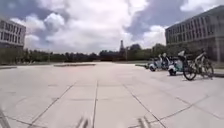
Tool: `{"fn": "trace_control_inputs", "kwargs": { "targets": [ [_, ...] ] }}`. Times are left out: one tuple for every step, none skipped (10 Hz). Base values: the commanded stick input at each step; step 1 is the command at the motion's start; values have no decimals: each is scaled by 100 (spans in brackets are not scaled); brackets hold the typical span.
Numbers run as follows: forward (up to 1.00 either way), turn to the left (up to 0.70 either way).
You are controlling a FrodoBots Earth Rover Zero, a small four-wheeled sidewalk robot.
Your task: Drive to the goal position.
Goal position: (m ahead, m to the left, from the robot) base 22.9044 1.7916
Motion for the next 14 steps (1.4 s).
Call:
{"fn": "trace_control_inputs", "kwargs": {
  "targets": [
    [50,0],
    [50,0],
    [50,0],
    [50,0],
    [50,0],
    [50,0],
    [50,0],
    [50,0],
    [50,0],
    [50,0],
    [50,8],
    [50,44],
    [50,50],
    [50,49]
  ]
}}
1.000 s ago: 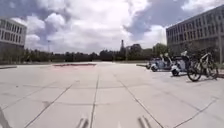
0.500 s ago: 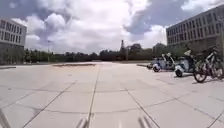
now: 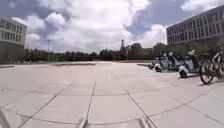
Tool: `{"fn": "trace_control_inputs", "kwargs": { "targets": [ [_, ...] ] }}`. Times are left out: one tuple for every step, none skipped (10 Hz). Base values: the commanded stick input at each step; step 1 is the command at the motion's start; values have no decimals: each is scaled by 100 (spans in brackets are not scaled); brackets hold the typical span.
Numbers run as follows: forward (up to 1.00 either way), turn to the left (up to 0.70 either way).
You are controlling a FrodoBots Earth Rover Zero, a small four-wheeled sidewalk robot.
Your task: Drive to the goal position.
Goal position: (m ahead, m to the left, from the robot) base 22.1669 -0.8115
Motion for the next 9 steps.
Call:
{"fn": "trace_control_inputs", "kwargs": {
  "targets": [
    [50,10],
    [50,0],
    [50,0],
    [50,0],
    [50,0],
    [50,0],
    [50,0],
    [50,0],
    [50,0]
  ]
}}
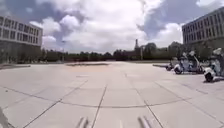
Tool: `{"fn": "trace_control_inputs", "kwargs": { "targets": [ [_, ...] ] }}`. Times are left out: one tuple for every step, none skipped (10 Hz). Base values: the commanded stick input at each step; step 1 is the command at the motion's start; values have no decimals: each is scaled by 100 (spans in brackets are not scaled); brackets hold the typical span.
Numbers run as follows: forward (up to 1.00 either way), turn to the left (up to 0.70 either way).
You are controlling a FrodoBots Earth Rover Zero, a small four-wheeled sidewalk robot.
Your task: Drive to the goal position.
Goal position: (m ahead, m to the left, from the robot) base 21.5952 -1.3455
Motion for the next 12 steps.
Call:
{"fn": "trace_control_inputs", "kwargs": {
  "targets": [
    [50,0],
    [50,0],
    [50,0],
    [50,0],
    [50,0],
    [50,0],
    [50,0],
    [50,0],
    [50,0],
    [50,0],
    [50,0],
    [50,0]
  ]
}}
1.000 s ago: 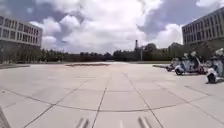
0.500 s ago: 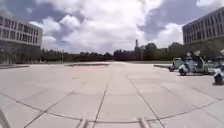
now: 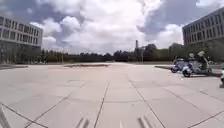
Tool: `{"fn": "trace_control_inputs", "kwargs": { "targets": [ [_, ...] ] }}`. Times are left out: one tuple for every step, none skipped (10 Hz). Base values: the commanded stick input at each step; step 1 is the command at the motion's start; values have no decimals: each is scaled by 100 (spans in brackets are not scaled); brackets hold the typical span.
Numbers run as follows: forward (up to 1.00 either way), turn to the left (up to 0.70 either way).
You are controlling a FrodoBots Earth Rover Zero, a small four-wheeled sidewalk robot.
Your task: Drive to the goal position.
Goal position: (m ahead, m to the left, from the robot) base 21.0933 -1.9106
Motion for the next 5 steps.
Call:
{"fn": "trace_control_inputs", "kwargs": {
  "targets": [
    [50,0],
    [50,0],
    [50,0],
    [50,0],
    [50,0]
  ]
}}
